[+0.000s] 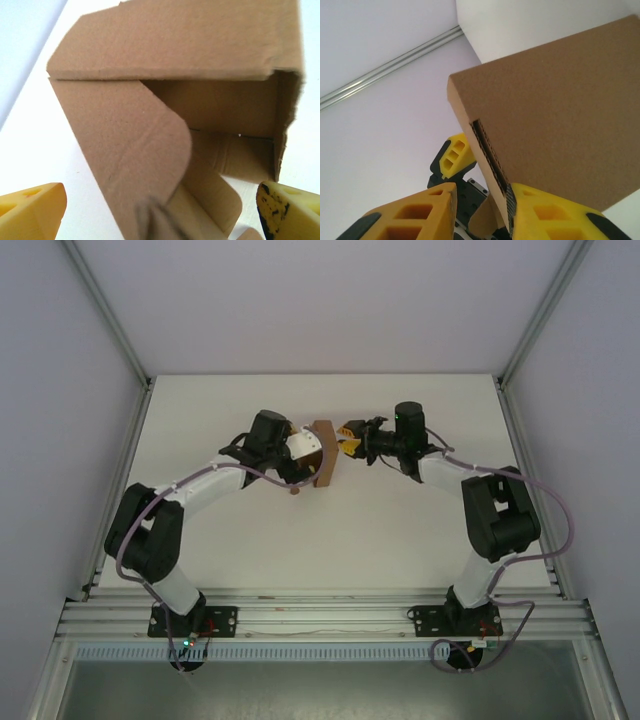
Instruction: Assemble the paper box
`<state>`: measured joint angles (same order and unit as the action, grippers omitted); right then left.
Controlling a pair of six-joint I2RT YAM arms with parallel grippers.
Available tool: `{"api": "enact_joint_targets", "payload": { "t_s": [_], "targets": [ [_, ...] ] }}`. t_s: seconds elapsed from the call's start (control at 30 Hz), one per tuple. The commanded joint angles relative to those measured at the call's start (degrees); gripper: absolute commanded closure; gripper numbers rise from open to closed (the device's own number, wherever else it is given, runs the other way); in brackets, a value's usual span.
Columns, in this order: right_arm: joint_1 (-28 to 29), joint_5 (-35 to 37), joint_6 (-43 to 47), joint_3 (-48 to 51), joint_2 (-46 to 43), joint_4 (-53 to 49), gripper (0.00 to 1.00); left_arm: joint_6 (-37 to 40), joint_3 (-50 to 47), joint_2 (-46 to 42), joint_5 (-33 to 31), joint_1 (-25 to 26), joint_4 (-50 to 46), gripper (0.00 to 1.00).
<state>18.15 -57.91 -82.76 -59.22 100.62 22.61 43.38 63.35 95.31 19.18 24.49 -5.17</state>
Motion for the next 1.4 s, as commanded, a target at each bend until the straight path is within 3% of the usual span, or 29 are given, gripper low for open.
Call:
{"api": "enact_joint_targets", "payload": {
  "t_s": [0.0,0.2,0.33,0.5,0.63,0.73,0.83,0.97,1.13,1.27,1.37],
  "targets": [
    [-0.4,-0.1,6.9,-1.8,1.1,-8.3,0.66,-2.0,3.1,3.3,5.9,-0.1,-0.8,0.03],
    [-0.7,3.3,10.1,0.2,2.5,-11.4,0.64,-3.3,7.1,7.5,11.7,2.1,-3.0,0.03],
    [-0.8,2.8,5.3,3.7,4.4,-4.0,0.64,-3.4,8.5,9.8,12.9,4.7,-3.2,0.01],
    [-2.3,3.5,0.8,8.3,4.6,1.3,0.64,-3.2,9.9,13.1,8.4,7.1,-2.6,0.01],
    [-2.8,3.0,-1.9,10.4,4.5,4.9,0.64,-3.7,10.3,16.1,-3.8,7.7,-1.5,0.01],
    [-3.4,2.8,2.0,9.9,4.3,0.2,0.59,-3.5,10.7,16.5,-7.3,7.7,-3.2,0.01],
    [-5.2,5.7,11.5,8.4,2.5,-9.8,0.53,-5.3,9.5,14.4,-4.0,7.7,-3.7,0.00],
    [-5.9,13.4,27.4,2.7,-0.7,-27.7,0.34,-11.8,5.7,5.6,-1.5,7.6,1.2,0.00],
    [-5.8,20.1,34.7,-1.4,-2.7,-34.9,0.26,-21.5,2.6,-1.1,-9.1,5.9,5.4,0.00],
    [-4.5,19.1,36.6,-3.8,-1.2,-33.8,0.19,-37.1,10.0,2.0,-10.8,-2.0,-4.2,0.00],
    [-2.3,21.2,38.7,-6.7,0.8,-34.7,0.16,-45.3,15.4,8.5,-2.5,-8.5,-11.4,0.00]
  ]
}}
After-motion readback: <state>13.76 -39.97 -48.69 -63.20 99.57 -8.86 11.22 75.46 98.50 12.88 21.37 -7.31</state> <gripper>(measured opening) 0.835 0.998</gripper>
